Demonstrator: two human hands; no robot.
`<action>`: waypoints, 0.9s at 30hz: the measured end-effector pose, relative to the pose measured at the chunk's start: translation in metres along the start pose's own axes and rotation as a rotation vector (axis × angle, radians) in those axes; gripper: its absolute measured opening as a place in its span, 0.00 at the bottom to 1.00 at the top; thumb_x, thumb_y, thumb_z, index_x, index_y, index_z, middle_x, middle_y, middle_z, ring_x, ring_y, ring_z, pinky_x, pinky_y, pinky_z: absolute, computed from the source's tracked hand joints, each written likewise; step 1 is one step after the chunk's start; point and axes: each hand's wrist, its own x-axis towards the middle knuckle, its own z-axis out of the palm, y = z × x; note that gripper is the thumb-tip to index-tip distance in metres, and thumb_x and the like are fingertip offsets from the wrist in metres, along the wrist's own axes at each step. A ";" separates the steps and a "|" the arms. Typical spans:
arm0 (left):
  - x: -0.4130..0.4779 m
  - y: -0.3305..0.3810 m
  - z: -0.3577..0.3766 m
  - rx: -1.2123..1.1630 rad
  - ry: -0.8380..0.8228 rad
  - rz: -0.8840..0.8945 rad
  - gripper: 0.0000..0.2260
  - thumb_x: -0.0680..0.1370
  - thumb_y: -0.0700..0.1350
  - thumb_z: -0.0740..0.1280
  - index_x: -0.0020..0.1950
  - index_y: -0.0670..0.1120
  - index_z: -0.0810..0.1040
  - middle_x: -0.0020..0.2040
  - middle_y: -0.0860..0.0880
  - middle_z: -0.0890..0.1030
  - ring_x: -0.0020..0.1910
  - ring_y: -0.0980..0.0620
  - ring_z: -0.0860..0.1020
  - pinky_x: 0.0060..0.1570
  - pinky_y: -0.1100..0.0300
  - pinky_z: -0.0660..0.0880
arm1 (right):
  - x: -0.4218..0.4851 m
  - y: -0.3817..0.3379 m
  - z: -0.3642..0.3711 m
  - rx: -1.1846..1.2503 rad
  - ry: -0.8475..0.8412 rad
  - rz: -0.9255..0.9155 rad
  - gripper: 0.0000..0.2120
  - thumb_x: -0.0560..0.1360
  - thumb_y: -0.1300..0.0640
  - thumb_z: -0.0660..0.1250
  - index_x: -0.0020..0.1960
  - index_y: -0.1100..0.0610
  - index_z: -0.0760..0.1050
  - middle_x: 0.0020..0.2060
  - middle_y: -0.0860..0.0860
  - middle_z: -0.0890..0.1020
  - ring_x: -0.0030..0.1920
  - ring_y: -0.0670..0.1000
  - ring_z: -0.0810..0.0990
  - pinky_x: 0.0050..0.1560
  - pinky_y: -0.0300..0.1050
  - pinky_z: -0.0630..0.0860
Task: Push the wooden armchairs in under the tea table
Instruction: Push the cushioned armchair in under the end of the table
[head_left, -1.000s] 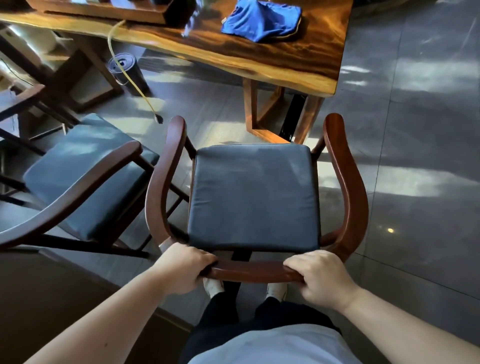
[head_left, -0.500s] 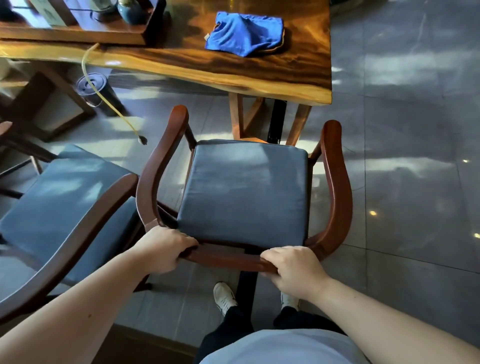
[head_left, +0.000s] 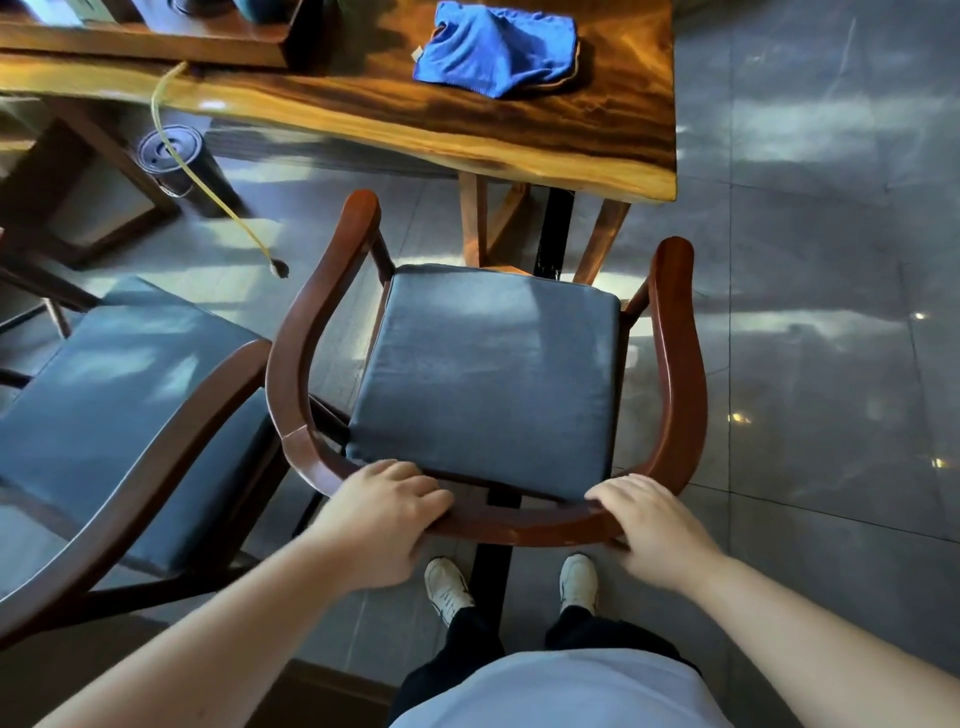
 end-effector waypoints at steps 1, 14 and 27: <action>0.008 0.013 0.002 0.002 -0.007 -0.016 0.17 0.68 0.51 0.63 0.56 0.51 0.75 0.50 0.53 0.81 0.51 0.47 0.76 0.52 0.52 0.74 | 0.000 0.009 0.002 -0.017 -0.033 0.011 0.24 0.63 0.61 0.72 0.58 0.53 0.74 0.53 0.50 0.80 0.57 0.53 0.76 0.67 0.48 0.63; 0.031 0.041 0.012 0.071 -0.039 -0.164 0.10 0.65 0.55 0.69 0.36 0.50 0.74 0.31 0.52 0.79 0.31 0.46 0.79 0.27 0.57 0.75 | 0.061 0.065 -0.038 -0.562 -0.614 -0.300 0.13 0.63 0.48 0.68 0.45 0.50 0.71 0.43 0.50 0.80 0.48 0.56 0.78 0.43 0.50 0.68; 0.126 0.083 -0.005 0.119 0.073 -0.162 0.14 0.62 0.56 0.72 0.31 0.50 0.70 0.25 0.50 0.76 0.22 0.46 0.75 0.22 0.60 0.60 | 0.090 0.142 -0.107 -0.671 -0.642 -0.237 0.07 0.66 0.56 0.67 0.43 0.51 0.71 0.42 0.49 0.79 0.45 0.54 0.77 0.50 0.49 0.71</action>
